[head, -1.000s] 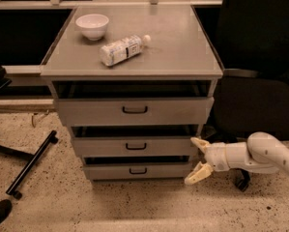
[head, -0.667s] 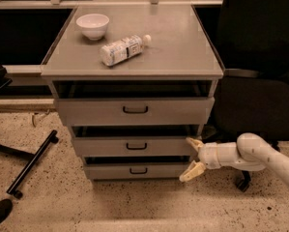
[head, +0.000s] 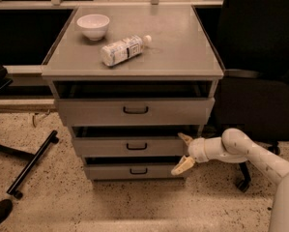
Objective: Open middle drawer
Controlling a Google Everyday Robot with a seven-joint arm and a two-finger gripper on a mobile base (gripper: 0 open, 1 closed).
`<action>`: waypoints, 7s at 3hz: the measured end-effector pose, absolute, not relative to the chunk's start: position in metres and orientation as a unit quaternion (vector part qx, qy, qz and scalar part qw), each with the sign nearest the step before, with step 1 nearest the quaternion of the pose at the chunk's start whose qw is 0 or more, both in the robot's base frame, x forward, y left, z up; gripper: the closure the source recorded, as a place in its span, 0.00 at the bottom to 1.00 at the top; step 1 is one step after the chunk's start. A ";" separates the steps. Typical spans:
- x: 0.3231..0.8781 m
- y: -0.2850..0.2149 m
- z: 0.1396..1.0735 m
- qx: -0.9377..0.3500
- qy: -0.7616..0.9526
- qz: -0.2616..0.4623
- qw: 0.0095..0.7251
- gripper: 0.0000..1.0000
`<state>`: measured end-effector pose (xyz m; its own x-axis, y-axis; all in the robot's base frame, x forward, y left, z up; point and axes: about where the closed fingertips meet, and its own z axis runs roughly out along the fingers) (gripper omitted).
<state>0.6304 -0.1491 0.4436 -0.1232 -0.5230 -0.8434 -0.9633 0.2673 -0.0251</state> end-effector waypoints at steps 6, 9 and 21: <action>0.662 -0.104 0.439 -0.591 0.672 0.195 0.401 0.00; 0.657 -0.112 0.421 -0.592 0.690 0.216 0.357 0.00; 0.633 -0.105 0.429 -0.606 0.694 0.259 0.289 0.00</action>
Offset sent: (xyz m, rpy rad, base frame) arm 0.0438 0.0522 0.0154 0.0591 -0.1649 0.0016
